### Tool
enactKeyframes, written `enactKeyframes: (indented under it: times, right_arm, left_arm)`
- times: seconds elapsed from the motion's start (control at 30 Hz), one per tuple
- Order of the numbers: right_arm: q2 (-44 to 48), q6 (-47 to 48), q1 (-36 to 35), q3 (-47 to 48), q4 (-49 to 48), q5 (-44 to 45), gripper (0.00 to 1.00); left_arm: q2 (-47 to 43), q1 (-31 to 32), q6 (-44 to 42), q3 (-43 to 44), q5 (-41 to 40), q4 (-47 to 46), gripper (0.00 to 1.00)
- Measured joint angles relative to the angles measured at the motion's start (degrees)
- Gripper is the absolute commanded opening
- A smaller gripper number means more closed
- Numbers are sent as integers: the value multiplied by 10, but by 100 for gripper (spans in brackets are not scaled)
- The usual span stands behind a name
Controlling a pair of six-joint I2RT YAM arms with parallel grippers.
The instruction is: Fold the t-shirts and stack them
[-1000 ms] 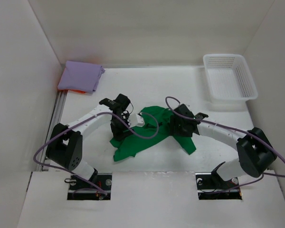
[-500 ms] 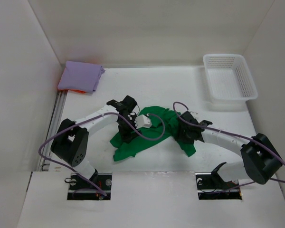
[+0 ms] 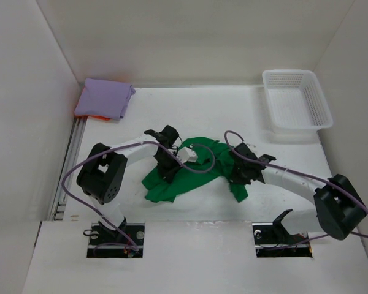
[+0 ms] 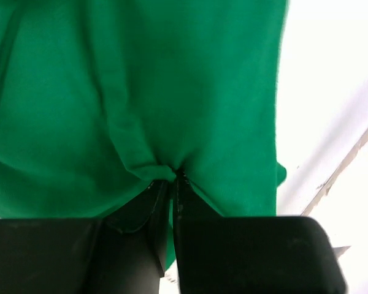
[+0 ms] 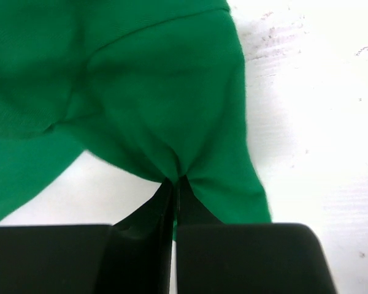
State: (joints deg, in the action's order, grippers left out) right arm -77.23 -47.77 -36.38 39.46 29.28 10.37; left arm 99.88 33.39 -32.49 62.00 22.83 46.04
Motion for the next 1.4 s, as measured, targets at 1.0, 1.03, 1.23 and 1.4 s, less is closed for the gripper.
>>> enactKeyframes:
  times: [1.0, 1.03, 1.23, 1.4]
  right_arm:
    - [66, 48, 254, 166, -139, -207, 20]
    - [72, 32, 250, 106, -150, -205, 23]
    - [74, -23, 248, -101, -131, -161, 30]
    - [87, -9, 219, -67, -113, -105, 36]
  left_arm:
    - [-71, -172, -73, 272, -172, -120, 2]
    - [-81, -164, -77, 222, -176, -120, 3]
    - [-90, -101, -103, -32, -206, -87, 36]
    - [-99, -92, -120, -71, -214, -49, 56]
